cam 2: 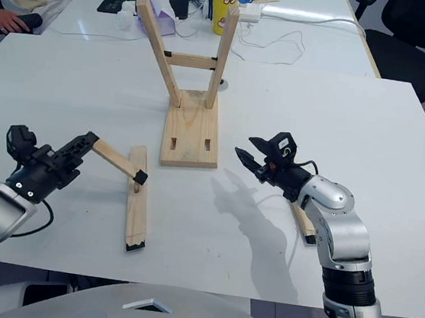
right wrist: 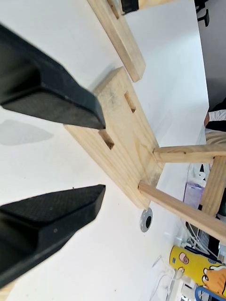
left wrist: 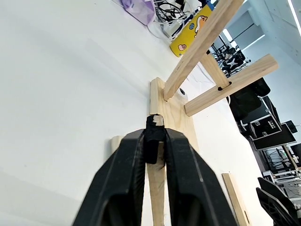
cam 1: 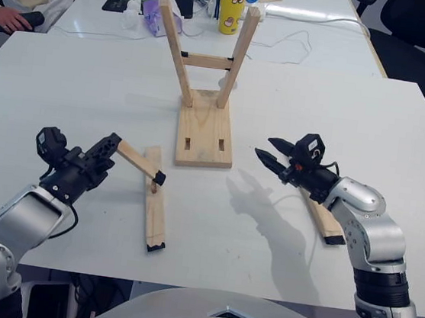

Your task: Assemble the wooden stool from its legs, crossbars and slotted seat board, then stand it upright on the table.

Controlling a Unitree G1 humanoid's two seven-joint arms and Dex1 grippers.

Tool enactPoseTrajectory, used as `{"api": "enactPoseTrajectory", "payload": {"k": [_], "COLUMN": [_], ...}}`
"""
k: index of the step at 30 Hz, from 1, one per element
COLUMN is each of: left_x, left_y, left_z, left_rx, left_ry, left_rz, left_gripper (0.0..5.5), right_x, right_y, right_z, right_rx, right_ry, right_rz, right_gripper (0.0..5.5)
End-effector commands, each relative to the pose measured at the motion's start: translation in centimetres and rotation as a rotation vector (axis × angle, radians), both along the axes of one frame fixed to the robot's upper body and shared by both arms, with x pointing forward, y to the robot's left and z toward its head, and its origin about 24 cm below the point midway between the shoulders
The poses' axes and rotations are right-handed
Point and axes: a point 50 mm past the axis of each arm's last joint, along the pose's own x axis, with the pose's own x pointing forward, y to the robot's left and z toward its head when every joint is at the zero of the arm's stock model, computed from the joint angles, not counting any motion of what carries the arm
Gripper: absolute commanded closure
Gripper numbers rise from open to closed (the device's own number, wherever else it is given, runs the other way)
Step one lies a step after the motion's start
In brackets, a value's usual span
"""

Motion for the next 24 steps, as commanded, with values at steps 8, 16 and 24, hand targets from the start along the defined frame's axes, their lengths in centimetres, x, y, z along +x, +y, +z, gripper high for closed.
{"api": "enactPoseTrajectory", "payload": {"k": [8,16,24], "left_x": [-3.6,-6.2,-8.5], "left_y": [-1.9,-2.0,-3.0], "left_z": [-1.7,-6.0,-11.5], "left_rx": [-0.398,-0.37,-0.294], "left_ry": [0.106,0.269,0.452], "left_rz": [-0.311,-0.583,-0.501], "left_gripper": [5.03,5.03,5.03], "right_x": [0.3,1.4,2.2], "right_y": [0.6,1.3,1.8], "right_z": [0.4,1.0,1.6], "right_rx": [0.026,0.015,-0.002], "right_ry": [-0.003,-0.018,-0.025], "right_rz": [0.01,0.058,0.118], "right_gripper": [3.33,3.33,3.33]}}
